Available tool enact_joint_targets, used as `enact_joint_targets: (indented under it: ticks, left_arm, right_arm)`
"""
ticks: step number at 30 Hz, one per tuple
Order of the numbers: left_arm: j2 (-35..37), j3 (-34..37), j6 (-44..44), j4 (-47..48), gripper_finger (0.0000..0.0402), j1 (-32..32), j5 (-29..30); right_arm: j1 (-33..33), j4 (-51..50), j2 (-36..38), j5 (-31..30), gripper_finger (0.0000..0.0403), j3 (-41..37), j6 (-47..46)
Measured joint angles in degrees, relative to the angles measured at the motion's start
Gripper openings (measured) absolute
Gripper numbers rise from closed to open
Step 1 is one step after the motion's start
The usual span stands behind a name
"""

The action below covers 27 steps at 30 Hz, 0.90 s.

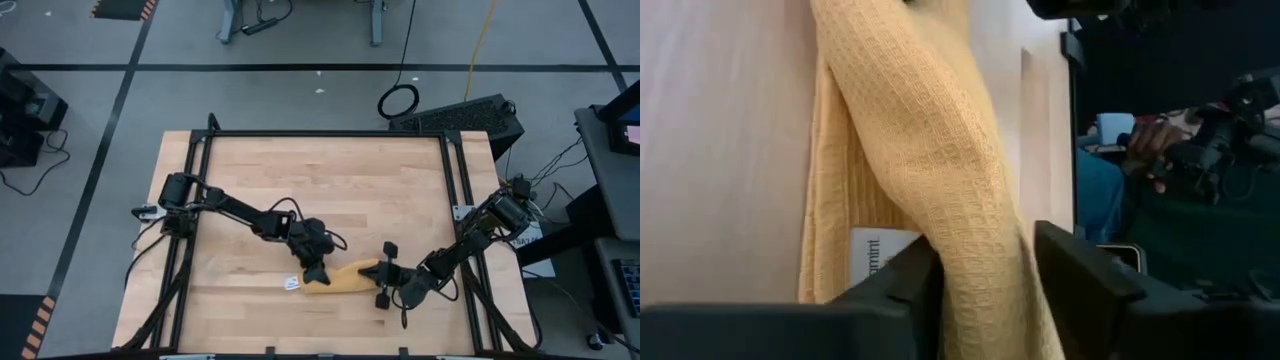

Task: Roll towel into tight, uniform cylinder
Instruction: Roll the orange towel

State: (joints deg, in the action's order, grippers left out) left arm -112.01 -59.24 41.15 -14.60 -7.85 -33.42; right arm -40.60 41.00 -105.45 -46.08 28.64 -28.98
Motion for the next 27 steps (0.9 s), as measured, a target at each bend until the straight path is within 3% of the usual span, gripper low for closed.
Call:
enact_joint_targets:
  ticks: [6, 17, 24, 27]
  left_arm:
    - [0.02, -0.02, -0.07, 0.78, 0.0188, -0.05, -1.68]
    - [2.25, -0.04, -4.54, 11.46, 0.0192, 2.5, -5.6]
    - [13.8, -0.02, -11.15, 24.55, 0.0191, 3.69, 3.39]
    - [20.38, -0.02, -11.69, 24.81, 0.0191, 2.19, 13.95]
  right_arm:
    - [0.03, 0.43, 0.0, 2.26, 0.0, 0.0, -0.34]
    - [0.0, -0.51, 0.0, 3.05, 0.0, 0.02, -0.36]
    - [0.02, -0.66, 0.0, 4.09, 0.0, 0.02, -0.35]
    - [0.02, -0.66, 0.0, 4.1, 0.0, 0.02, -0.39]
